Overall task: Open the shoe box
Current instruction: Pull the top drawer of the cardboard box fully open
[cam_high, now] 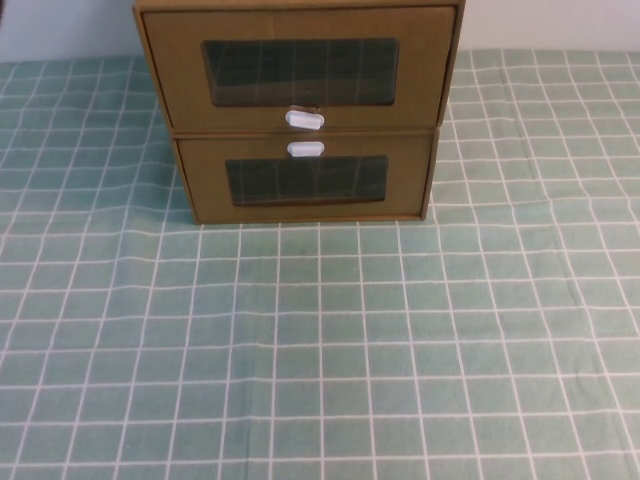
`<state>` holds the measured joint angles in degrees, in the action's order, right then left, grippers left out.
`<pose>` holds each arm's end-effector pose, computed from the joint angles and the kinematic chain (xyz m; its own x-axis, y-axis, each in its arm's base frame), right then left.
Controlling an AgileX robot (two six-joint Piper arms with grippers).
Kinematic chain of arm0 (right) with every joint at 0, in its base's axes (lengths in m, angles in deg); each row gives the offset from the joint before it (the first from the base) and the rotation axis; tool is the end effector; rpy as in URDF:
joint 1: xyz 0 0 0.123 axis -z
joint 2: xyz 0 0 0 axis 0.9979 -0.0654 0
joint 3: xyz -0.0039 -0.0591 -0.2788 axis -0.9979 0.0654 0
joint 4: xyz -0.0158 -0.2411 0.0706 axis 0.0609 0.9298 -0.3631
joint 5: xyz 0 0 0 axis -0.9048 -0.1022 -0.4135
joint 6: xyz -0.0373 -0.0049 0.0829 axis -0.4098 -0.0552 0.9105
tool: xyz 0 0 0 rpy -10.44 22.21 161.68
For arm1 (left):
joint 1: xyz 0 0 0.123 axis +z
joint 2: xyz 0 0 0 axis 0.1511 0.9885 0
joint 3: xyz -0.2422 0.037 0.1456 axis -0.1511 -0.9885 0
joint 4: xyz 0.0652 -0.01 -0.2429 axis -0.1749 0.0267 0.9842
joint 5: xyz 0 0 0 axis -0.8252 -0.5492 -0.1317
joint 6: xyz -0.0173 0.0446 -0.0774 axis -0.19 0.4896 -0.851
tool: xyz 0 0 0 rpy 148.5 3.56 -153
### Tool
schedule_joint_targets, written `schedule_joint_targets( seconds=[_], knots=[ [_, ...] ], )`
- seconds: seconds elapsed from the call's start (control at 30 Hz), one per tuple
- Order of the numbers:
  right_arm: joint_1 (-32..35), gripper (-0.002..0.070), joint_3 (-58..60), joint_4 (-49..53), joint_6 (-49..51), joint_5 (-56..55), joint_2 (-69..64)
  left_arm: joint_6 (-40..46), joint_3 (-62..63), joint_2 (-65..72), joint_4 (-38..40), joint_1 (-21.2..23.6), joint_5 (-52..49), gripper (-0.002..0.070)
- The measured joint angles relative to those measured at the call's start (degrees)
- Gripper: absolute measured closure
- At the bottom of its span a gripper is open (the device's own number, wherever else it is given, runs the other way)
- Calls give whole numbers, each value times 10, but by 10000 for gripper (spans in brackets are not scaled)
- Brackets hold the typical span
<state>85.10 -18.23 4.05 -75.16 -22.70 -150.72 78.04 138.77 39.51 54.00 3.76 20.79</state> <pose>0.2150 0.0280 0.5030 -0.2942 0.1391 -0.9456 -0.2291 0.9502 0.2111 0.2225 -0.0220 0.4995 0.0252 -0.1739 -0.9844 0.1217 0.9780 -0.1697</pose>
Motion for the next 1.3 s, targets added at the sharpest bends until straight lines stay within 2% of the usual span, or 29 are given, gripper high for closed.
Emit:
schedule_joint_targets(
  seconds=[0.1,0.17,0.33,0.4,0.47,0.57,0.67,0.77,0.83,0.97,1.1,1.3],
  knots=[
    [0,690,-1,-70,-26,30,-46,18,5,36,1,0,17,680],
    [0,690,-1,-126,-88,53,-81,26,18,62,4,-1,1,680],
    [-33,690,-1,-261,-291,109,-158,75,107,143,13,-32,-120,680],
    [-64,690,-1,-271,-353,104,-177,114,148,179,33,-49,-160,680],
    [-106,689,-1,-235,-382,85,-187,173,191,220,71,-62,-195,680],
    [-187,689,-1,-106,-378,55,-190,284,262,282,185,-70,-253,680],
    [-281,689,-1,99,-289,35,-191,382,325,340,304,-70,-302,680],
    [-353,689,-1,300,-194,18,-203,428,390,397,367,-70,-353,680],
    [-390,689,-1,431,-143,2,-213,436,425,435,383,-70,-389,680],
    [-424,689,-1,631,-89,-50,-228,428,466,493,389,-70,-451,680],
    [-438,689,-1,728,-72,-109,-232,404,471,522,389,-70,-464,680],
    [-471,689,-1,859,-38,-125,-247,391,476,531,396,-70,-476,680]
  ],
)
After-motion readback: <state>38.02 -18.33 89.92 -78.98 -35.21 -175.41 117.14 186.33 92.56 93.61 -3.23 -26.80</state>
